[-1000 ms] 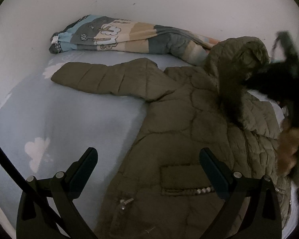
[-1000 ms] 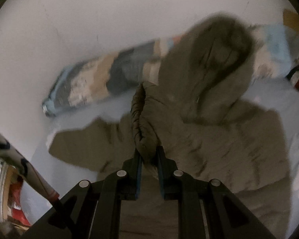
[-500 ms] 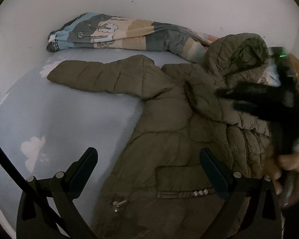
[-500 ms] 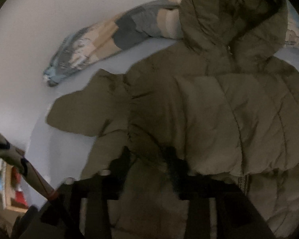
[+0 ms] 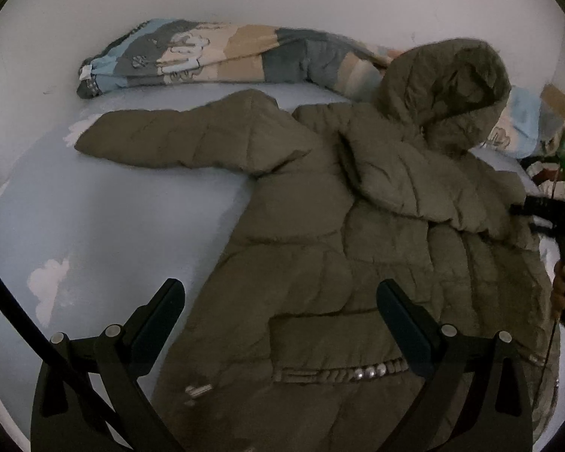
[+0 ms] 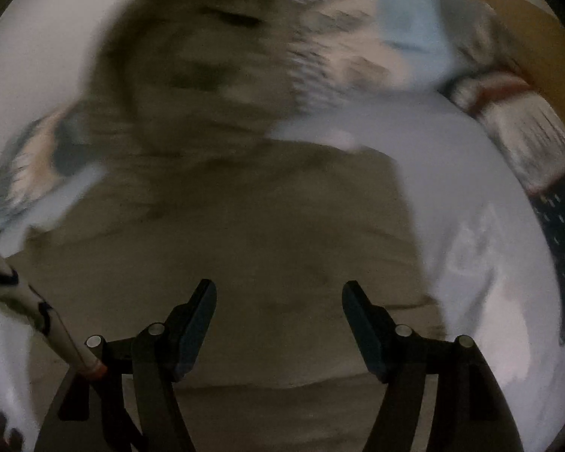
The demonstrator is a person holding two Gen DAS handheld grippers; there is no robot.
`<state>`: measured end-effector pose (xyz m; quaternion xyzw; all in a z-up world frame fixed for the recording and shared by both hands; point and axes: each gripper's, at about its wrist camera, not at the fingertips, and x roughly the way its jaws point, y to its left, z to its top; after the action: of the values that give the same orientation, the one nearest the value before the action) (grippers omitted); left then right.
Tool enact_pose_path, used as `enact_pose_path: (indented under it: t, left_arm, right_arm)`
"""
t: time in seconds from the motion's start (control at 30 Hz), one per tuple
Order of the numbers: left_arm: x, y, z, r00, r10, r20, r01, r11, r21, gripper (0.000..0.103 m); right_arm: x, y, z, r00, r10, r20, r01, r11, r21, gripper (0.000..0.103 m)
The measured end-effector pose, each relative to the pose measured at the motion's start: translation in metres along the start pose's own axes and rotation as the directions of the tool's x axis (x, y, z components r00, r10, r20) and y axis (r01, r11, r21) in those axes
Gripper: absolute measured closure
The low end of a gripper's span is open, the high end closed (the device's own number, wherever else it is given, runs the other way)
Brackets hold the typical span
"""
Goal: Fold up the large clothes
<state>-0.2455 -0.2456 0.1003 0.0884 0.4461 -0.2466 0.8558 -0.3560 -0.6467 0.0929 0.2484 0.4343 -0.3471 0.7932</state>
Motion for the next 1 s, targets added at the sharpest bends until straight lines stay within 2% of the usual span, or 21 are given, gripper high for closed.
enact_pose_path:
  t: [0.07,0.1,0.2,0.23,0.3,0.37,0.4,0.53,0.63,0.7,0.77,0.87,1.0]
  left_arm:
    - [0.017,-0.006,-0.001,0.998,0.005,-0.061,-0.004,1.000,0.015,0.001]
    - [0.024,-0.008,-0.003,0.996,0.012,-0.086,-0.010,1.000,0.021,0.001]
    - [0.043,-0.012,-0.007,0.989,0.034,-0.145,-0.030,0.999,0.033,0.001]
    - [0.043,-0.011,-0.007,0.989,0.030,-0.144,-0.026,0.999,0.027,0.001]
    - [0.038,-0.010,-0.004,0.992,0.014,-0.124,-0.012,1.000,0.017,0.001]
    - [0.028,-0.010,0.000,0.997,0.008,-0.083,-0.007,1.000,0.017,0.001]
    - [0.024,-0.009,0.000,0.997,0.009,-0.072,-0.007,1.000,0.019,0.001]
    - [0.022,-0.008,-0.001,0.997,0.006,-0.076,-0.004,1.000,0.019,0.001]
    - [0.020,-0.006,0.002,0.997,0.000,-0.078,0.000,1.000,0.005,0.001]
    - [0.016,-0.004,0.003,0.998,-0.006,-0.069,0.006,1.000,0.000,0.001]
    - [0.013,-0.001,0.002,0.998,-0.006,-0.061,0.006,1.000,0.002,0.001]
    - [0.008,0.005,0.005,0.999,-0.014,-0.052,0.014,1.000,-0.013,0.001]
    - [0.002,0.019,0.007,0.999,-0.026,-0.042,0.024,0.998,-0.052,0.001]
  right_arm:
    - [0.027,-0.025,-0.007,0.997,-0.009,-0.083,0.013,0.999,0.048,0.025]
    - [0.040,-0.034,-0.012,0.992,0.011,-0.129,-0.003,0.998,0.065,0.024]
    - [0.043,-0.036,-0.014,0.992,0.013,-0.122,-0.006,0.998,0.058,0.021]
    - [0.040,-0.033,-0.011,0.992,-0.012,-0.125,0.018,0.999,0.051,0.021]
    - [0.022,-0.024,-0.006,0.996,-0.065,-0.063,0.068,0.997,0.044,0.021]
    - [-0.001,-0.001,-0.005,1.000,-0.006,0.018,0.006,1.000,0.009,0.021]
    - [-0.004,0.013,-0.005,0.999,0.022,0.025,-0.022,1.000,-0.016,0.021]
    - [-0.009,0.070,-0.014,0.986,0.166,-0.020,-0.168,0.980,-0.108,0.021]
    - [0.003,0.113,-0.031,0.983,0.175,-0.054,-0.182,0.970,-0.163,0.021]
    - [0.017,0.133,-0.043,0.986,0.138,-0.092,-0.154,0.968,-0.199,0.017]
    - [0.034,0.144,-0.052,0.992,0.069,-0.104,-0.092,0.967,-0.238,0.013]
    - [0.039,0.139,-0.053,0.992,0.053,-0.111,-0.079,0.966,-0.244,0.013]
    - [-0.002,0.125,-0.051,0.984,0.154,-0.084,-0.167,0.969,-0.181,0.013]
